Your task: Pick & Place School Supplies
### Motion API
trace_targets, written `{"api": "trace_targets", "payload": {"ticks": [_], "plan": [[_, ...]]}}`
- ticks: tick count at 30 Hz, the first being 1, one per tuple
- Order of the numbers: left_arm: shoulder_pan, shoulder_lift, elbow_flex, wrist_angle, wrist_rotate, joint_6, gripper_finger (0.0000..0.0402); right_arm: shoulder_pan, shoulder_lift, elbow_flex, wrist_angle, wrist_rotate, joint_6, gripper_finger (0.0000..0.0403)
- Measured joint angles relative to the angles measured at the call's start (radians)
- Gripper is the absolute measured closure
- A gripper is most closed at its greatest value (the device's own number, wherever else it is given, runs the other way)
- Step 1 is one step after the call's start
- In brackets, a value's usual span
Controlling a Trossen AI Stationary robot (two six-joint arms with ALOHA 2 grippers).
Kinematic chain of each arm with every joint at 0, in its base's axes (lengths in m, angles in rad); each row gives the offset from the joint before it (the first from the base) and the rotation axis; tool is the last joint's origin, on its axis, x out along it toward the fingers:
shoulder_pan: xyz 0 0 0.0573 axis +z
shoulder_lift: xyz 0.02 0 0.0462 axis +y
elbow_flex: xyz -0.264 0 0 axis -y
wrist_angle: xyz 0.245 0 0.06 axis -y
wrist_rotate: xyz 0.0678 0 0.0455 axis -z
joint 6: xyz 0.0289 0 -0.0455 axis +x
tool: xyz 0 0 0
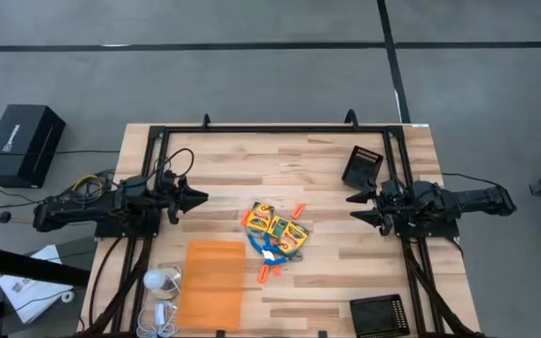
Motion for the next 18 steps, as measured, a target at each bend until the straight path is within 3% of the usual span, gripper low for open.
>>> {"api": "trace_targets", "payload": {"ticks": [18], "plan": [[0.0, 0.0, 0.0, 0.057, -0.031, 0.0, 0.0324, 0.0, 0.0, 0.0, 0.0, 0.0, 0.0, 0.0159]]}}
